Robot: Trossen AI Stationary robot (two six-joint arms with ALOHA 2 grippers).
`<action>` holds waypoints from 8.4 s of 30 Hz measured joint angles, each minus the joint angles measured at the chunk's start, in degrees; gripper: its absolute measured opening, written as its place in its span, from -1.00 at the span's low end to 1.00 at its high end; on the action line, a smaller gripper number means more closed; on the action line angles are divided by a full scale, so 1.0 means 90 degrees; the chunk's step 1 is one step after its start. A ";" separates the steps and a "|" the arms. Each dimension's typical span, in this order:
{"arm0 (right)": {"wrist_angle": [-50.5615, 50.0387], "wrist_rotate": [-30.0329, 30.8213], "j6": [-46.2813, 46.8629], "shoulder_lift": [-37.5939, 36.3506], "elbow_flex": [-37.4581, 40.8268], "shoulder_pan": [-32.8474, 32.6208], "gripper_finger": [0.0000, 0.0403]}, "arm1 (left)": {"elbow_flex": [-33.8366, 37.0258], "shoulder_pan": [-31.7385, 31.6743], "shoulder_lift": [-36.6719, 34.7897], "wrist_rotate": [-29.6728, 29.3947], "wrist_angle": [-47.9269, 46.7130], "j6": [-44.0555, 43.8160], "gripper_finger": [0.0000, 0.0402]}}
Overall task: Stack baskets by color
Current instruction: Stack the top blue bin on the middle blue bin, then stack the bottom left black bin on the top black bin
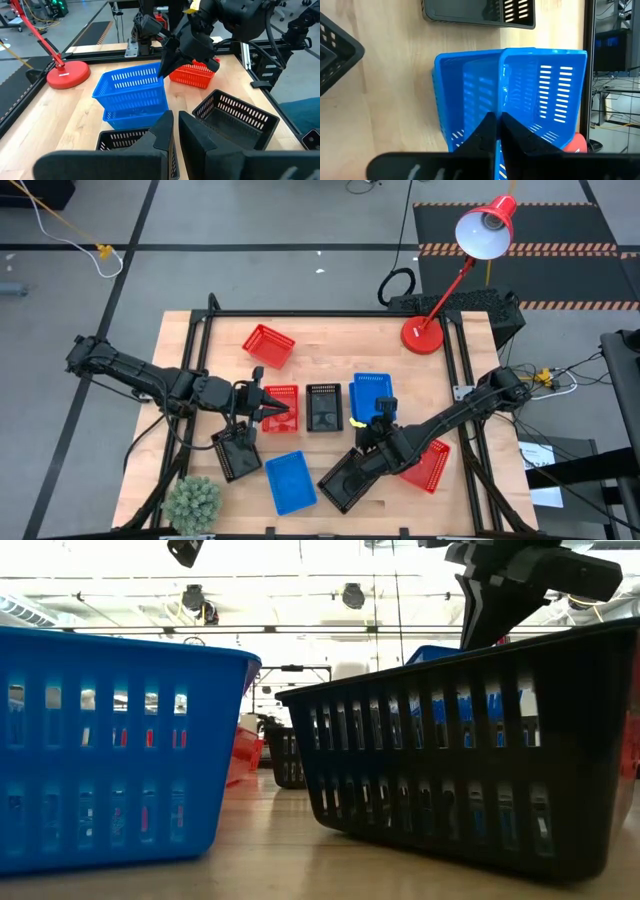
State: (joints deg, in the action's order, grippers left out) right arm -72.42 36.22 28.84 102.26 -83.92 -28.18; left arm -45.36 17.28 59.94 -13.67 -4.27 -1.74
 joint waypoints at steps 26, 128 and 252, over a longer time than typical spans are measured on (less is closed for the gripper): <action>0.0420 -0.0033 -0.0309 0.0002 0.0296 0.0015 -0.99 | 0.0000 0.0000 0.0000 0.0000 0.0000 0.0000 -0.84; 0.2781 0.0303 -0.1442 -0.3381 0.1593 -0.1880 -0.22 | -0.0007 0.3000 0.1224 -0.1580 -0.0880 -0.3360 -0.84; 0.3196 0.0295 -0.1523 -0.3388 0.1872 -0.1880 -0.22 | -0.4972 0.3505 0.4085 -0.0399 -0.8896 -0.7083 -0.97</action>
State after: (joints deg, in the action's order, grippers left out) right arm -43.66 38.87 15.13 71.77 -67.07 -45.10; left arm -90.11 48.82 96.71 -17.27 -84.34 -65.48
